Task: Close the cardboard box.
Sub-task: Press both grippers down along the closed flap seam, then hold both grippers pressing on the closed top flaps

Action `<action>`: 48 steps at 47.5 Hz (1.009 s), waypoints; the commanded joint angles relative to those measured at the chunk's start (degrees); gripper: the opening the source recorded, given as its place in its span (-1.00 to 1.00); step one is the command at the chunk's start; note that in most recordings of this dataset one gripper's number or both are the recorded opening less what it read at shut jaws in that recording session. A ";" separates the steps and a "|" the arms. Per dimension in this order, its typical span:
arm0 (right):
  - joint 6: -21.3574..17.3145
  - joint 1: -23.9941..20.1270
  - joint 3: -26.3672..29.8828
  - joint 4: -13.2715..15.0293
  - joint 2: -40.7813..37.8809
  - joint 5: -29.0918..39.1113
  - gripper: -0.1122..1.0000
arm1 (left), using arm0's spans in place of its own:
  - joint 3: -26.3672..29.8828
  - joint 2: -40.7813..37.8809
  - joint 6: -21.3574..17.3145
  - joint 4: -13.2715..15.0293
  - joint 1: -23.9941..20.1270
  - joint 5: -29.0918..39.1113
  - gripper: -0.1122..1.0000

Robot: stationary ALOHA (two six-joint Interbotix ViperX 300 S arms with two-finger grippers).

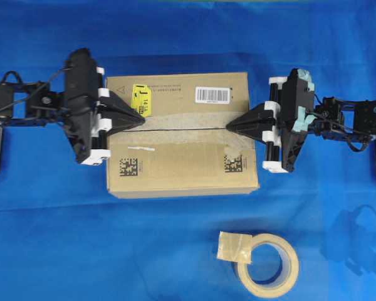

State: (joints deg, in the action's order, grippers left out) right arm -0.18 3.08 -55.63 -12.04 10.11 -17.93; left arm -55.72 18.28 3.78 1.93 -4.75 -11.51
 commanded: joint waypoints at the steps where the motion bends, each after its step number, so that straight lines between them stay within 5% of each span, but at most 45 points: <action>1: -0.09 0.26 0.35 -0.26 0.09 -0.18 -0.80 | -1.23 1.49 -0.44 0.00 0.18 -5.54 -0.80; 16: -0.18 0.26 0.35 -0.26 0.18 -0.26 -0.80 | -8.70 0.35 -2.29 0.00 2.02 -19.34 -0.80; 48: -0.18 0.26 0.35 -0.26 0.18 -0.88 -0.80 | -11.07 -4.48 -2.29 0.26 2.55 -22.76 -0.80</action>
State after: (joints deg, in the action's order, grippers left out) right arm -0.35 3.08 -55.72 -12.13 10.02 -18.63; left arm -67.50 13.89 1.58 2.11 -2.29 -34.01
